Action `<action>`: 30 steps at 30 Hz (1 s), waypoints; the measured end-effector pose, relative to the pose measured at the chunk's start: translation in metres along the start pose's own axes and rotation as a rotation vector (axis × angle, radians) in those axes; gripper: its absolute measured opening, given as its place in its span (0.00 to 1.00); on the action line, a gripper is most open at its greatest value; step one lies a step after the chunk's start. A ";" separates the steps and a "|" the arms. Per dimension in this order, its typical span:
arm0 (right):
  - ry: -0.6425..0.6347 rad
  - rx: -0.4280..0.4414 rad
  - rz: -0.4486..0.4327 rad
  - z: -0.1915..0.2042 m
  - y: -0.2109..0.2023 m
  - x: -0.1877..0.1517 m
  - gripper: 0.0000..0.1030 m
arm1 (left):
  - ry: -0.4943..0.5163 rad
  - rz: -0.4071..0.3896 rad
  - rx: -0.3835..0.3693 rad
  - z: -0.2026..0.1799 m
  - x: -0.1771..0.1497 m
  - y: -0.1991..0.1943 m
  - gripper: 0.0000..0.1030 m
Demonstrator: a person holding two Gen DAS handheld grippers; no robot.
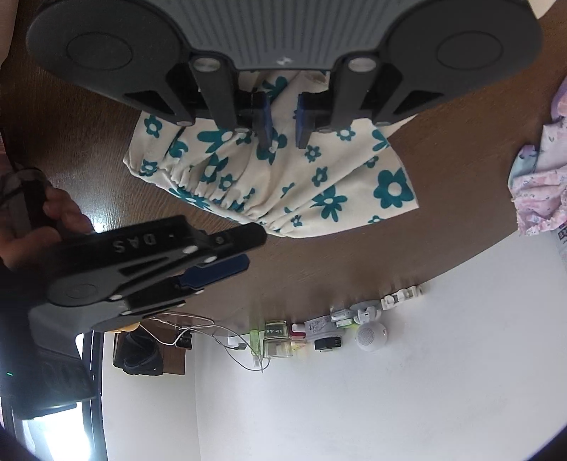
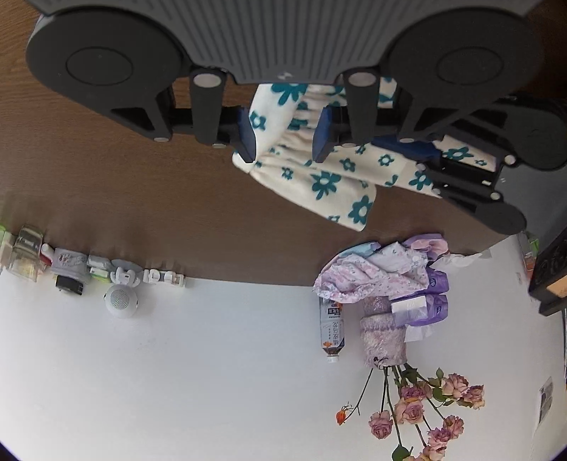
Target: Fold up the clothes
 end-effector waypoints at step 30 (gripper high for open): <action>0.216 0.090 0.109 -0.041 0.054 0.003 0.28 | -0.356 -0.044 -0.137 0.094 0.003 0.037 0.02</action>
Point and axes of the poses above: each gripper's, at about its wrist camera, not at the fingertips, and y roughly the way its jaws point, z to its left, x to its top, the point moved 8 cm from there along y, roughly the way its jaws point, and after that the axes turned 3 degrees about y, right-handed, at the moved point
